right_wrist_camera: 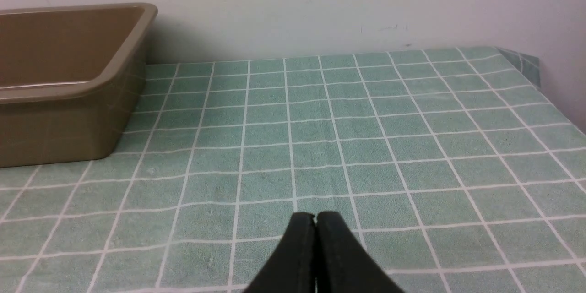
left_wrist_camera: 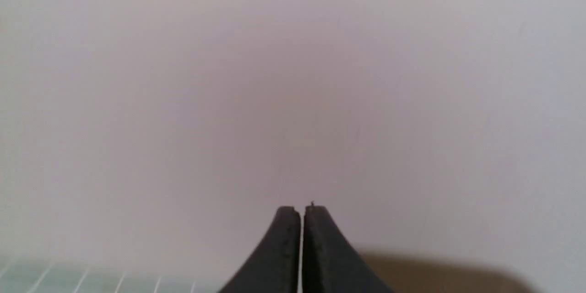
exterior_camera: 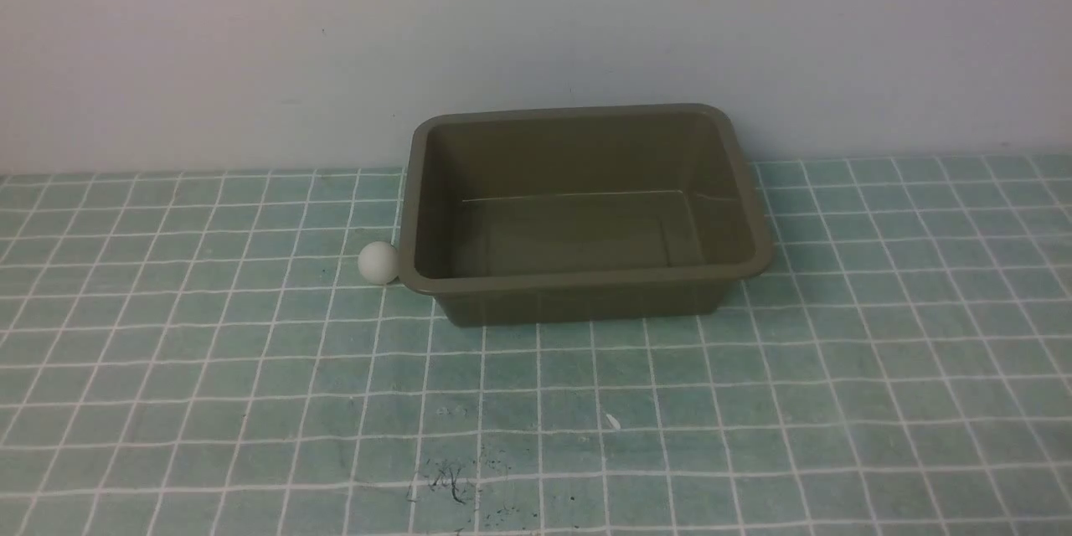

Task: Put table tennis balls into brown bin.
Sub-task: 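Reach for and grasp a ping pong ball on the table beside the basket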

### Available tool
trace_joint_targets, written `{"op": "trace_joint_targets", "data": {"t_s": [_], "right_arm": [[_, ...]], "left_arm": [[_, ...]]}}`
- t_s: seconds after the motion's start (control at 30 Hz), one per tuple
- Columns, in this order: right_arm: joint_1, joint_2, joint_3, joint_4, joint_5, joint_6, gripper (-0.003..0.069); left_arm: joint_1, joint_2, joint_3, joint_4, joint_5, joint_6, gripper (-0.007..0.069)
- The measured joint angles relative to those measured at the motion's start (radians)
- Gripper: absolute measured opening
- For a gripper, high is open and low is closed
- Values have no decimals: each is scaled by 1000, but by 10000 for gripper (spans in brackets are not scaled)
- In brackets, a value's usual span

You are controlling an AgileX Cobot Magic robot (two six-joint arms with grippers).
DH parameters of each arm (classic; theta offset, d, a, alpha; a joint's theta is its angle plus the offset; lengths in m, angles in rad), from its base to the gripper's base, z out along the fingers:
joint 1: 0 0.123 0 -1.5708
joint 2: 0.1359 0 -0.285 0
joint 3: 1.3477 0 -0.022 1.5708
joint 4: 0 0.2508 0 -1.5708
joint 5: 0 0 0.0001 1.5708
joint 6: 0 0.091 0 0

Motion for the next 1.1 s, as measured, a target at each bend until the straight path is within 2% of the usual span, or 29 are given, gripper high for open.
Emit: {"op": "trace_joint_targets", "data": {"t_s": [0.03,0.1,0.23,0.27,0.4,0.53,0.67,1.1], "right_arm": [[0,0,0,0,0,0,-15],[0,0,0,0,0,0,-15],[0,0,0,0,0,0,-15],[0,0,0,0,0,0,-15],[0,0,0,0,0,0,-15],[0,0,0,0,0,0,-15],[0,0,0,0,0,0,-15],[0,0,0,0,0,0,-15]], "left_arm": [[0,2,-9,-21,-53,-21,-5],[0,40,-58,-67,-28,-48,-5],[0,284,-268,-117,273,-61,-5],[0,370,-347,-120,392,-54,-5],[0,744,-592,-124,736,28,-5],[0,1069,-790,-124,919,128,-5],[0,1404,-1018,-132,1017,217,-5],[-30,1888,-1442,-133,1047,289,0]]}}
